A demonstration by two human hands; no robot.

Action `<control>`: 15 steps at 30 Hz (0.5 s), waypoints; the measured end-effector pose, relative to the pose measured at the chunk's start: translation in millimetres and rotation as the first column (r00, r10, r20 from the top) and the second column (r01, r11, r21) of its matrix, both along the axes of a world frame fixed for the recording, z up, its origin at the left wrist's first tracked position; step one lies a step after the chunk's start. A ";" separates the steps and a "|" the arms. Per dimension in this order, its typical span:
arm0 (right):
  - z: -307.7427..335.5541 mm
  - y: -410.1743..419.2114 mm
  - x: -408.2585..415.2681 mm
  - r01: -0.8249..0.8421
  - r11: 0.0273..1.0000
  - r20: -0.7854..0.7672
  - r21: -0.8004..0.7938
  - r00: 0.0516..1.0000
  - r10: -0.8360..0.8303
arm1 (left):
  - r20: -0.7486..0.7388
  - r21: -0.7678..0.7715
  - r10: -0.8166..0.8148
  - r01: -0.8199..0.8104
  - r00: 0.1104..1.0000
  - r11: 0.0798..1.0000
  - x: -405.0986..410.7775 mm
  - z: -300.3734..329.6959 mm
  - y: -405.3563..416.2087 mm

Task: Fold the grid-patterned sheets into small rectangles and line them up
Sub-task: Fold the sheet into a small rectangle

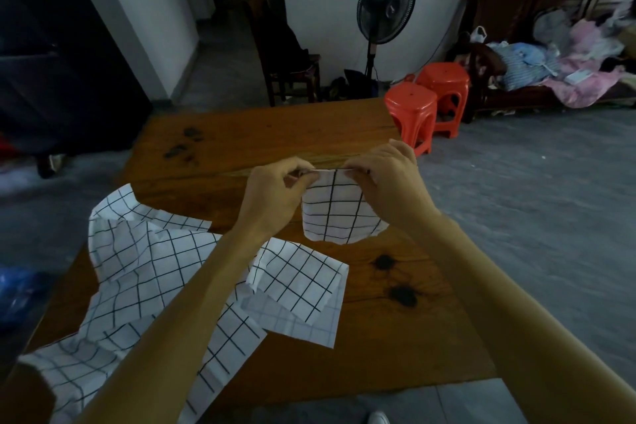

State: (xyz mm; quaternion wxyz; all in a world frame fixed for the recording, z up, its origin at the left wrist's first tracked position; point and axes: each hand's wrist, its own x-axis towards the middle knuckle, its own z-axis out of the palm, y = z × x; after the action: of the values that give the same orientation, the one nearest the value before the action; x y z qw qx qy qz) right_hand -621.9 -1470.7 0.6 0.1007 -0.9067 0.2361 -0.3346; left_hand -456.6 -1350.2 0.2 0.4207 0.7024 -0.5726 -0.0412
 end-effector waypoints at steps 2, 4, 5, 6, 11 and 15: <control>-1.2 -5.1 -2.1 -0.026 0.997 0.011 0.076 1.000 0.025 | -0.059 -0.005 0.026 -0.026 0.998 1.000 2.7 -0.9 1.7; -1.8 -7.5 -3.4 -0.039 0.993 -0.003 0.110 0.999 0.039 | -0.111 -0.014 0.033 -0.035 0.993 0.999 2.1 -2.9 2.2; -1.5 -6.8 -4.0 -0.037 0.993 -0.007 0.112 0.999 0.038 | -0.119 -0.017 0.037 -0.039 0.992 0.999 0.9 -4.7 1.8; -0.8 -5.0 -4.2 -0.039 0.993 -0.006 0.109 0.999 0.040 | -0.114 -0.018 0.042 -0.045 0.993 0.999 -0.7 -6.9 1.3; 6.2 16.6 12.3 -0.089 0.984 -0.019 0.152 0.996 0.093 | -0.049 -0.019 -0.009 0.008 0.999 1.000 -9.1 -7.4 -3.2; 10.4 20.9 22.2 -0.143 0.974 0.081 0.175 0.988 0.131 | -0.009 -0.051 -0.044 0.044 0.999 0.998 -9.4 -4.6 -0.8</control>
State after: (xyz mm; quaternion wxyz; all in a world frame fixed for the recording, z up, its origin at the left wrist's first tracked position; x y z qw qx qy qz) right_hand -599.7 -1449.8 11.0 0.2132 -0.8959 0.1988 -0.3352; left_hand -466.1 -1351.0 -4.4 0.4401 0.6786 -0.5867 -0.0393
